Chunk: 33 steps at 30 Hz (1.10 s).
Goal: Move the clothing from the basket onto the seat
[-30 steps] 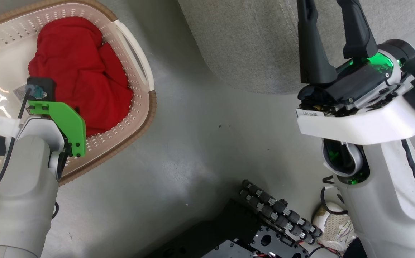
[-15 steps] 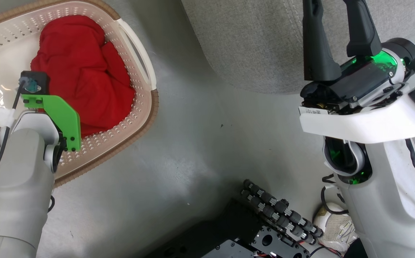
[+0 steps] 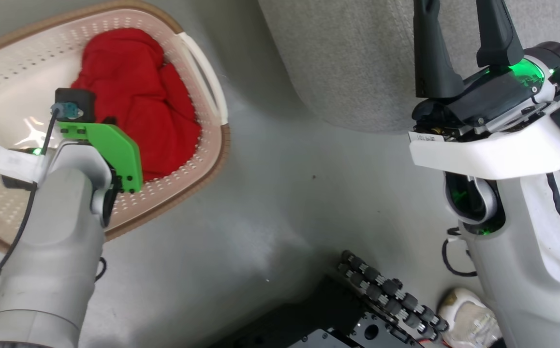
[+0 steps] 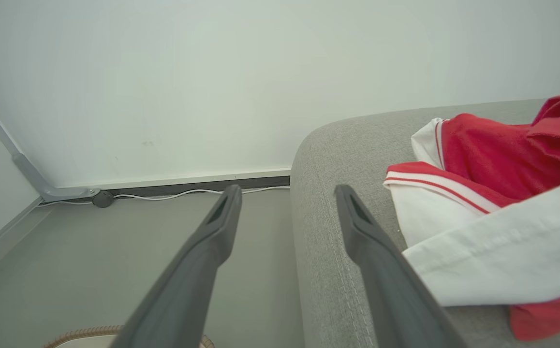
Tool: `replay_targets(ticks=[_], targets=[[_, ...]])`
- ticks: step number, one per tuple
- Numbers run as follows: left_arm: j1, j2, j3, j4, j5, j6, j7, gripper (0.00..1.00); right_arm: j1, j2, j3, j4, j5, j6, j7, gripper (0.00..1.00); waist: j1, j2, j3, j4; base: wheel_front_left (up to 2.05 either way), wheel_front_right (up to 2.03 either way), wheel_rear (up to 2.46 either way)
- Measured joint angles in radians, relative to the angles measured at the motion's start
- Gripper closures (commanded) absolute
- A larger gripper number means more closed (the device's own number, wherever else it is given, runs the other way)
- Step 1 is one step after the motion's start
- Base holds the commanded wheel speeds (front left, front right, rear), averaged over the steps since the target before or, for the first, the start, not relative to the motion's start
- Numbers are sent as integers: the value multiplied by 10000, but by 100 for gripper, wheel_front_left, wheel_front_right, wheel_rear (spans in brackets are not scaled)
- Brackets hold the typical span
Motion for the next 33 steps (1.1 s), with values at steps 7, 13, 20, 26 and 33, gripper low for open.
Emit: replay_targets(ticks=[7,13,20,26,33], targets=[[33,-410,-42,-61,-136,-86,-1156,0,15,-456,-219,589,-378,58,0,0,0,0,-519,620,0,0,0],[309,-571,-46,-249,-205,-173,-2151,0,238,-767,-385,1024,-533,56,0,0,0,0,-1074,1251,0,0,0],[663,-719,247,-679,-487,-173,-3626,0,550,-997,-466,1515,-706,56,0,0,0,0,-1866,1962,0,0,0],[1028,-754,412,-1375,-732,-157,-3726,0,816,-1129,-598,1923,-777,31,2,0,0,0,-2646,2512,0,0,0],[1393,-769,922,-2926,-690,111,-3691,0,1175,-1289,-725,2405,-788,-48,0,0,-1,0,-3638,3089,0,0,0]])
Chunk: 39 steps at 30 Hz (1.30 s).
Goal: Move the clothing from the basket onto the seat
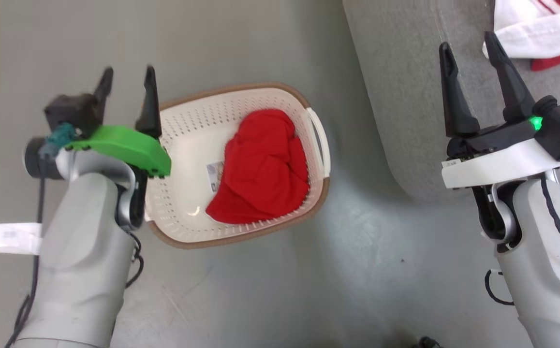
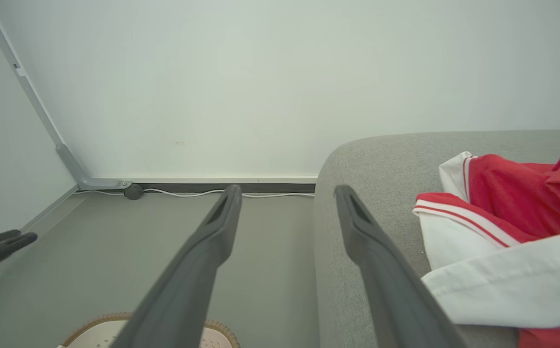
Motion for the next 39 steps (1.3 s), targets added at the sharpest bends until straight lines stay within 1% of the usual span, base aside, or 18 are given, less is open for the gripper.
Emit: replay_targets(ticks=[3,7,12,15,16,21,23,27,32,39], targets=[[50,67,389,-1091,127,192,12,0,106,8,17,180,0,2,2,0,0,0,-439,208,0,0,0],[542,180,690,-2153,554,408,12,0,318,6,29,412,2,2,2,0,0,0,-1023,437,0,0,0],[1356,399,876,-3087,790,621,12,0,576,-4,17,683,2,-2,2,0,0,0,-1734,653,0,0,0],[1926,527,901,-3496,1162,790,12,0,743,-4,-23,792,4,-35,2,0,0,0,-2139,744,0,0,0],[2133,550,915,-3595,1195,807,12,0,806,-6,-46,846,4,-84,2,0,0,0,-2272,769,0,0,0],[2935,646,920,-3983,1229,903,12,0,1082,-8,-69,993,17,-96,2,0,0,0,-2767,845,0,0,0],[3521,644,928,-4203,1243,966,12,0,1285,8,-63,1070,17,-102,2,0,0,0,-3113,881,0,0,0],[4317,644,963,-4428,1243,1011,12,0,1569,25,-59,1166,23,-173,2,0,0,0,-3554,908,0,0,0],[5157,642,951,-4594,1239,1085,12,0,2024,21,-56,1383,144,-171,21,0,0,0,-4064,937,0,0,0],[5928,639,989,-4982,1214,1129,17,0,2323,-27,-73,1419,167,-192,196,0,0,0,-4556,1007,0,0,0]])
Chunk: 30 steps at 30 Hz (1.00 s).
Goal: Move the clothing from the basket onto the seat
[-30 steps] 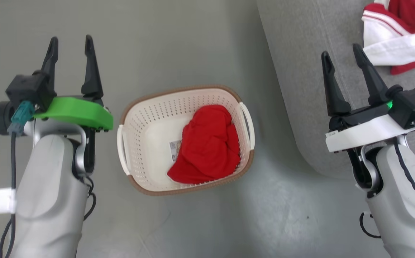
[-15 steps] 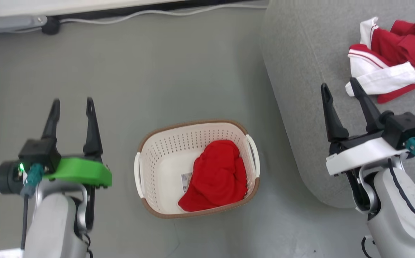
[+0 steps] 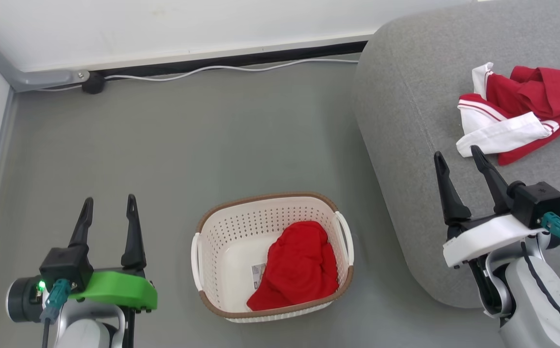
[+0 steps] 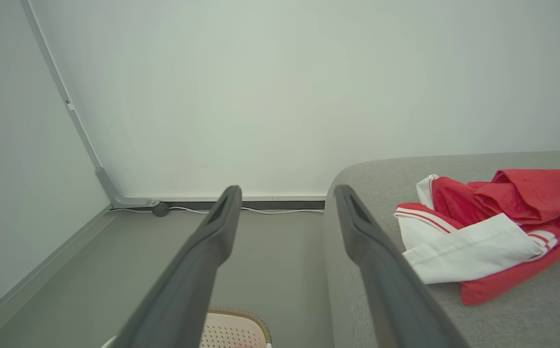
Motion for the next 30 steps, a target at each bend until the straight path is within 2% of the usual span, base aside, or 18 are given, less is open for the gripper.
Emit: replay_targets(ticks=[14,30], targets=[[856,0,79,-738,-8,86,186,0,142,-29,54,-144,44,-58,293,0,0,0,-201,156,0,0,0],[1128,0,94,-1340,0,102,374,0,154,-29,67,-445,61,-81,443,0,0,0,-110,200,0,0,0]])
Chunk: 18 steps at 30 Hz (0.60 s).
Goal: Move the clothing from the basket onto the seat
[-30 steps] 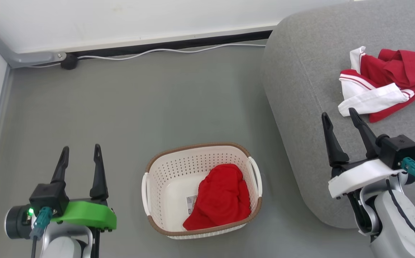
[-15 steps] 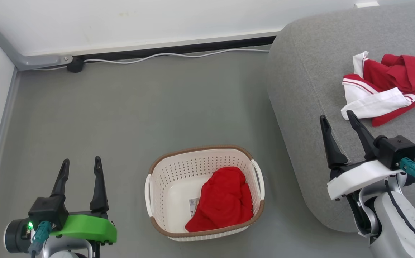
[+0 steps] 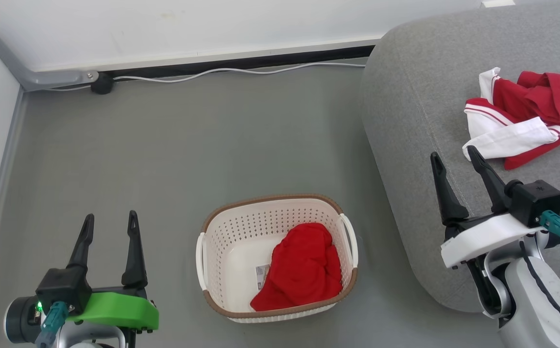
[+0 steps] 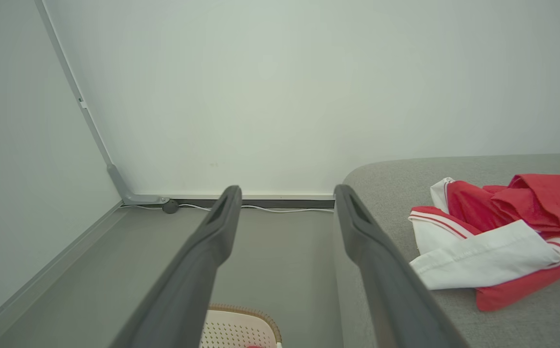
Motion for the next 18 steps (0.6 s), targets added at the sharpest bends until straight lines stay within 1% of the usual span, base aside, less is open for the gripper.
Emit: replay_targets(ticks=[5,6,12,16,18], targets=[[2,0,-13,-115,27,2,88,0,1,-2,-2,-90,10,-8,31,0,0,0,29,32,0,0,0],[2,0,-15,-144,27,2,90,0,1,0,-2,-128,12,-54,33,0,0,0,38,41,0,0,0],[-5,-4,-119,-359,67,33,221,0,-1,-2,-2,-600,12,-79,157,0,0,0,265,78,0,0,0],[-67,-6,-263,-462,79,33,341,0,-74,-2,25,-1116,10,-79,255,0,0,0,674,21,0,0,0],[-419,-8,-366,-564,84,33,428,0,-151,-4,19,-1358,10,-81,265,0,0,0,1127,-63,0,0,0]])
